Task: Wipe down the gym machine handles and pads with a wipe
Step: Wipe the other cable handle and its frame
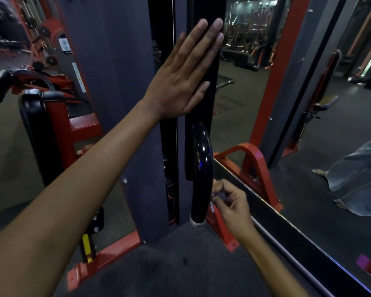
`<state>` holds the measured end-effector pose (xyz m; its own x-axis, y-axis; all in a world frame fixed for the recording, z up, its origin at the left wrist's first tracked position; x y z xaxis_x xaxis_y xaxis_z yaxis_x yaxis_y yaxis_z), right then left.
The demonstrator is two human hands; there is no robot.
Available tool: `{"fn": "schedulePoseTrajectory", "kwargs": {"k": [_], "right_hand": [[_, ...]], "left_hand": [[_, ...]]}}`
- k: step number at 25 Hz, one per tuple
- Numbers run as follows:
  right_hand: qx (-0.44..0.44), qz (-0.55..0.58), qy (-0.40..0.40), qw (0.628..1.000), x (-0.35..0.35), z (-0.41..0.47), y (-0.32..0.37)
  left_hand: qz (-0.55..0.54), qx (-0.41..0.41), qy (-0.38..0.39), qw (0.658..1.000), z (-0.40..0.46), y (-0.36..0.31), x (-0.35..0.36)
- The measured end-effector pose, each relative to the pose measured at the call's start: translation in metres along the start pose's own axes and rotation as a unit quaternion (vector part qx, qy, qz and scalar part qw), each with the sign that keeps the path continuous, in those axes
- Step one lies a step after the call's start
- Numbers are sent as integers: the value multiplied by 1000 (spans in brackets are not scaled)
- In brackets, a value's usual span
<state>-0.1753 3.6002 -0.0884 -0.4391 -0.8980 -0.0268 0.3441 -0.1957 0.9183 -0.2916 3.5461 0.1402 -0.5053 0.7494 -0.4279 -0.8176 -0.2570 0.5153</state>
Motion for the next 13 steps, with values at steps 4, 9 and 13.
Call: {"fn": "schedulePoseTrajectory", "kwargs": {"k": [4,9,13], "right_hand": [[50,-43,-5,998,0,-16,-29],[96,-163,-26,982,-14,-24,-37],[8,-216,-131,968,-45,8,34]], "left_hand": [[-1,-3,-5,1000,-1,0,-1],[-5,8,-6,1000,-1,1,0],[-13,22,-14,1000,0,3,2]]}}
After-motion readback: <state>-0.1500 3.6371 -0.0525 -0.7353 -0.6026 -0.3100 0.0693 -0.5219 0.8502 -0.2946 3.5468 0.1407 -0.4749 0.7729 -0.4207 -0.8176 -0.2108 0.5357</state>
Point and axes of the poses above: each hand's wrist, its own z-axis towards the middle knuckle, its own x-axis out of the palm, y = z × x, the point moved 7 cm from there along z, towards the middle knuckle, and after that the axes turned 4 degrees about y, right-handed, at the moved point
